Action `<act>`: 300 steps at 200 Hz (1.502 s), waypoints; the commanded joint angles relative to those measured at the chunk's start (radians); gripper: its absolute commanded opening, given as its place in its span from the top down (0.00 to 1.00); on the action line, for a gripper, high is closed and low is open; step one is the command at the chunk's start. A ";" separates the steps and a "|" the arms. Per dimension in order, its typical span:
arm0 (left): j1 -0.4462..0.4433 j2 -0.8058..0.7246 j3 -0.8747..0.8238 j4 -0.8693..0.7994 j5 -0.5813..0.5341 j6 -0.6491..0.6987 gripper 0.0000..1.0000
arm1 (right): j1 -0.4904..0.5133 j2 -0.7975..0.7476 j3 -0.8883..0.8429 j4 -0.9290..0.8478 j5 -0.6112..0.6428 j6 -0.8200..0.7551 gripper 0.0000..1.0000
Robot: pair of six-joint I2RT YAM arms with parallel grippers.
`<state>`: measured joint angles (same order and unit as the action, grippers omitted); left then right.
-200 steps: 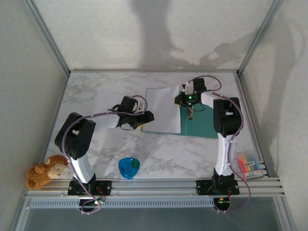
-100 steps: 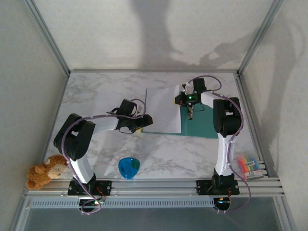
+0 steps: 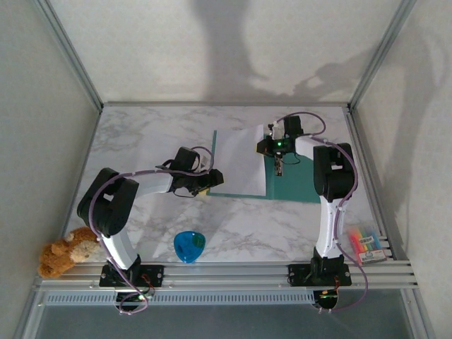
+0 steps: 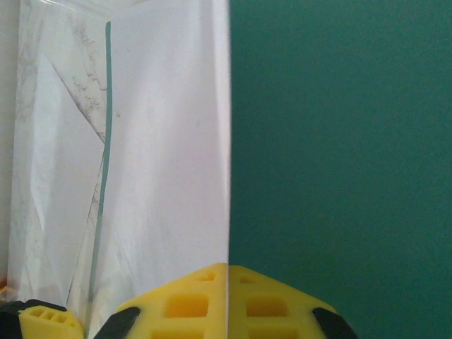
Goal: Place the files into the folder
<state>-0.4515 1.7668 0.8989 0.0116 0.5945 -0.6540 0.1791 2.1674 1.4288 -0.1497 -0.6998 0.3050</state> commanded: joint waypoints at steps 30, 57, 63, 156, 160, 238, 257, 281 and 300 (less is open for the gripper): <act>-0.009 -0.029 -0.003 -0.027 -0.006 0.002 0.21 | 0.008 -0.028 -0.038 0.053 -0.007 0.027 1.00; -0.009 -0.043 0.010 -0.039 -0.011 0.004 0.20 | 0.012 -0.029 -0.054 0.073 -0.012 0.037 1.00; -0.008 -0.045 0.014 -0.043 -0.013 0.005 0.20 | 0.014 -0.029 -0.054 0.073 -0.012 0.038 1.00; -0.010 -0.051 0.113 -0.168 -0.120 0.063 0.20 | 0.027 -0.051 -0.087 0.105 -0.013 0.059 1.00; -0.012 -0.046 0.121 -0.176 -0.127 0.066 0.20 | 0.028 -0.051 -0.087 0.105 -0.013 0.060 1.00; -0.021 -0.017 0.173 -0.184 -0.124 0.069 0.20 | 0.043 -0.030 -0.065 0.095 -0.020 0.057 1.00; -0.021 -0.017 0.176 -0.187 -0.124 0.070 0.20 | 0.042 -0.031 -0.061 0.089 -0.021 0.054 0.98; -0.021 -0.012 0.183 -0.190 -0.124 0.071 0.20 | 0.042 -0.038 -0.048 0.068 -0.018 0.047 0.91; -0.021 -0.005 0.194 -0.197 -0.128 0.073 0.20 | 0.042 -0.049 -0.021 0.020 -0.008 0.026 0.79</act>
<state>-0.4633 1.7412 1.0561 -0.1593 0.4843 -0.6010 0.2142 2.1620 1.3609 -0.0696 -0.7025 0.3561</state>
